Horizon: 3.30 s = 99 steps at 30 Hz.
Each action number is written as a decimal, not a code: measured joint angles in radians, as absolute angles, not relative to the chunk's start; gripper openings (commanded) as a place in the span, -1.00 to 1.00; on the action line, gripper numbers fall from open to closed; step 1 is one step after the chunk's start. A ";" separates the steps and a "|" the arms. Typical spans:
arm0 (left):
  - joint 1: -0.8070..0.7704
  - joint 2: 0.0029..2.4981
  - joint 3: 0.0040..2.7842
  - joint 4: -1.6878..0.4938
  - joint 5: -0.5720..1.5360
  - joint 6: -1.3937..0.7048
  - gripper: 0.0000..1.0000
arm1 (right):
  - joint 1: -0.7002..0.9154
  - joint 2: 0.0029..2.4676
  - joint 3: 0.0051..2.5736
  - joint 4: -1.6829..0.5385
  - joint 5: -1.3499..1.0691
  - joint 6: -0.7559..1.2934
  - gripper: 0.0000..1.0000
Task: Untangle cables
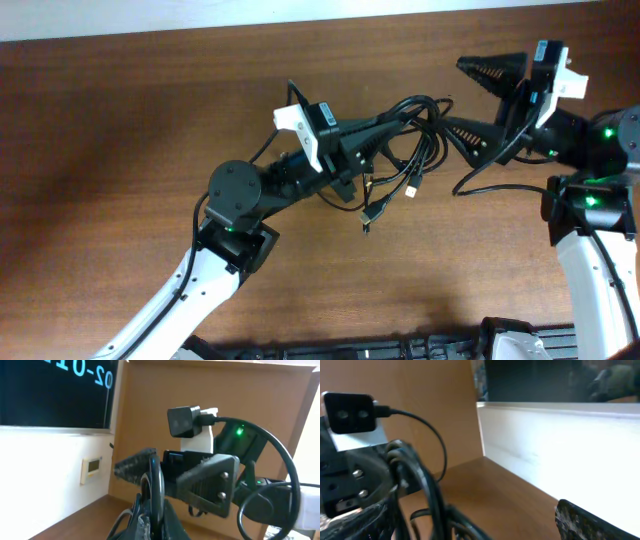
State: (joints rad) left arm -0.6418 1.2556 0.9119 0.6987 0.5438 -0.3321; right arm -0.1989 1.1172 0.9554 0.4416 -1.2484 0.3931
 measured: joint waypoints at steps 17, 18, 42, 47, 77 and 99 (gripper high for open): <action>-0.621 1.254 0.913 0.565 0.450 -0.313 -1.00 | 0.088 1.002 1.227 -0.499 -0.521 -0.458 0.97; -0.646 1.254 0.913 0.566 0.461 -0.313 -1.00 | 0.104 1.005 1.227 -0.494 -0.521 -0.471 0.97; -0.515 1.265 0.916 0.608 0.992 -0.392 -1.00 | 0.112 1.076 1.240 -0.770 0.169 -0.492 0.97; -0.437 1.261 0.915 0.727 0.884 -0.620 -1.00 | 0.111 1.081 1.240 -0.921 -0.177 -0.472 0.97; -0.182 1.253 0.915 1.351 1.050 -0.918 -1.00 | 0.110 1.208 1.237 -0.604 -0.825 0.126 0.97; -0.232 1.210 0.913 1.541 0.963 -1.060 -1.00 | -0.032 1.377 1.240 -0.693 -0.388 0.157 0.97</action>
